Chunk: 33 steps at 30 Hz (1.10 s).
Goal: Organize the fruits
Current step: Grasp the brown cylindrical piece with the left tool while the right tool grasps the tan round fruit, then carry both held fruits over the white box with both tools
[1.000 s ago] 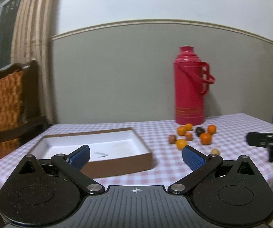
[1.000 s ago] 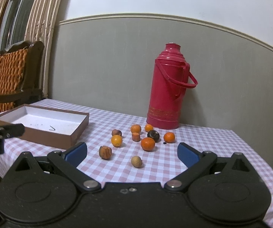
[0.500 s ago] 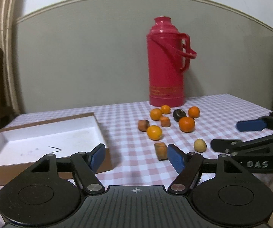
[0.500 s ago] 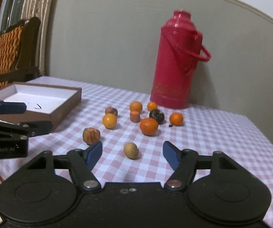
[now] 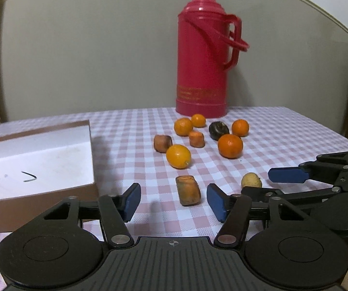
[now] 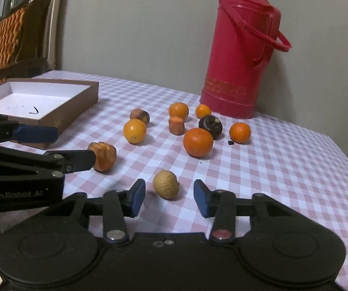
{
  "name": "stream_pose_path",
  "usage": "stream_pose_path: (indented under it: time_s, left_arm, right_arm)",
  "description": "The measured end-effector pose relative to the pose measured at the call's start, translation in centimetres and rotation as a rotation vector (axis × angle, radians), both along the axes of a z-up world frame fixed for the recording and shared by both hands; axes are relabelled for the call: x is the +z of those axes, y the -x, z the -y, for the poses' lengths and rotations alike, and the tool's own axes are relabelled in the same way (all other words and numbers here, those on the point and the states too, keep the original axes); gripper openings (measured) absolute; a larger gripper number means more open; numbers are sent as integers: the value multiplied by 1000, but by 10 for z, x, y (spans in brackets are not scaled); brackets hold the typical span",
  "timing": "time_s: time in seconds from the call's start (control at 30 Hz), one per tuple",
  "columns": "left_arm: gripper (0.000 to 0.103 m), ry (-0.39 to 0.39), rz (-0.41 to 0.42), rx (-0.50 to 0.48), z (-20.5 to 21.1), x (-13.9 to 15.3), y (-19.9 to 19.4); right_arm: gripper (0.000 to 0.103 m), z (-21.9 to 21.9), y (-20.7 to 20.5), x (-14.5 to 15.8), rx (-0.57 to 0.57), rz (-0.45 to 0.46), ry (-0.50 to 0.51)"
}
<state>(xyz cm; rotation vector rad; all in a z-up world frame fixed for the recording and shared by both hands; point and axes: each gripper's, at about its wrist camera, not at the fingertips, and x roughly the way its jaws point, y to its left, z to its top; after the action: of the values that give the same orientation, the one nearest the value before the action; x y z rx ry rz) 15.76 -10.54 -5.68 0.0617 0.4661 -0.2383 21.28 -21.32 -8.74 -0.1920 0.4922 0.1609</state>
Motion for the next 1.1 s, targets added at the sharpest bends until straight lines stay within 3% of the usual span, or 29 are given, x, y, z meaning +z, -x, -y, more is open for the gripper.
stream_pose_path:
  time_s: [0.27, 0.5, 0.53, 0.6, 0.67, 1.1]
  left_arm:
    - [60, 35, -37, 3, 2, -6, -18]
    - [59, 4, -52, -5, 16, -10, -21]
    - [57, 5, -59, -3, 17, -11, -22]
    - [35, -5, -77, -2, 19, -13, -24]
    - [24, -11, -74, -1, 19, -13, -24]
    - [24, 21, -52, 1, 11, -7, -13]
  right_arm:
    - [31, 5, -19, -4, -4, -25, -26]
    - [29, 20, -28, -4, -51, -33, -56]
    - [29, 21, -28, -4, -53, -34, -60]
    - [27, 22, -28, -4, -54, -35, -63]
    - [16, 19, -27, -4, -47, -39, -60]
    - [15, 16, -15, 2, -52, -31, -55]
